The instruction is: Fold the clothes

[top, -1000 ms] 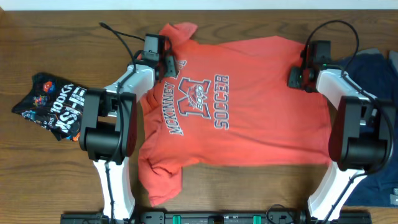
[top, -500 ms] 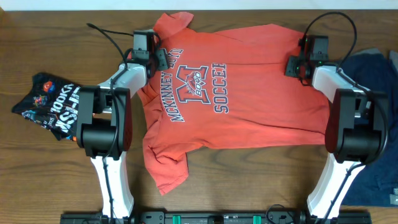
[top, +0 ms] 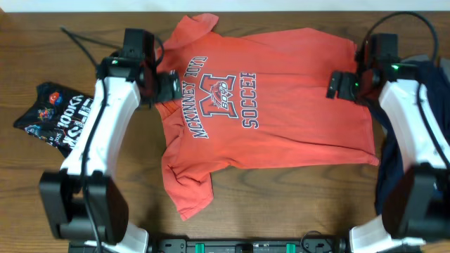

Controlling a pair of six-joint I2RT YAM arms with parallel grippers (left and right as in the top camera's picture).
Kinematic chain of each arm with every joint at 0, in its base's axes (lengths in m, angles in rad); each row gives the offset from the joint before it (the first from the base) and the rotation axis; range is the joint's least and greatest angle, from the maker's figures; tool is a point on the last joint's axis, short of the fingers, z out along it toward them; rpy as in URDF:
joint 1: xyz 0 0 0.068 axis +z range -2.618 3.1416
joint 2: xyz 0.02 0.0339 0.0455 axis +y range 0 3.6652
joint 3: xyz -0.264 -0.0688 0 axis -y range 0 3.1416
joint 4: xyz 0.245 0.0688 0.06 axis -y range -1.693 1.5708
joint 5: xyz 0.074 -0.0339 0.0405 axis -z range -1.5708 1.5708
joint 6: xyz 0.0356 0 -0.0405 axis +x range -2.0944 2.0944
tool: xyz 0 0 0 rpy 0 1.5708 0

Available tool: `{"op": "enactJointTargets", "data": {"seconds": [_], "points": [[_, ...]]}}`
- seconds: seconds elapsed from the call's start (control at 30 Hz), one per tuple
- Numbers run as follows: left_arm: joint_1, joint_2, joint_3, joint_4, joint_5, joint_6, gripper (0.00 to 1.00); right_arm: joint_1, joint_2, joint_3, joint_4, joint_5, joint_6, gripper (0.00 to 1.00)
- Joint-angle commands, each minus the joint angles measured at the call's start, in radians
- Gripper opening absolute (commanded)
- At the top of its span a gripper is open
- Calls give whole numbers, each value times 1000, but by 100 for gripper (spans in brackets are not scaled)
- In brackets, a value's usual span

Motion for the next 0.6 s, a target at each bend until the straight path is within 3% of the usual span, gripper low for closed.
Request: {"op": "enactJointTargets", "data": {"seconds": [0.0, 0.1, 0.3, 0.57], "points": [[3, 19, -17, -130, -4, -66, 98, -20, -23, -14, -111, 56, 172, 99], [2, 10, -84, -173, -3, -74, 98, -33, -60, -79, -142, 50, 209, 99], [2, -116, -299, -94, -4, -89, 98, -57, -143, -254, -113, 20, 232, 99], [2, -456, -625, 96, 53, -201, 98, -115, -237, -493, 28, 4, 295, 99]]}}
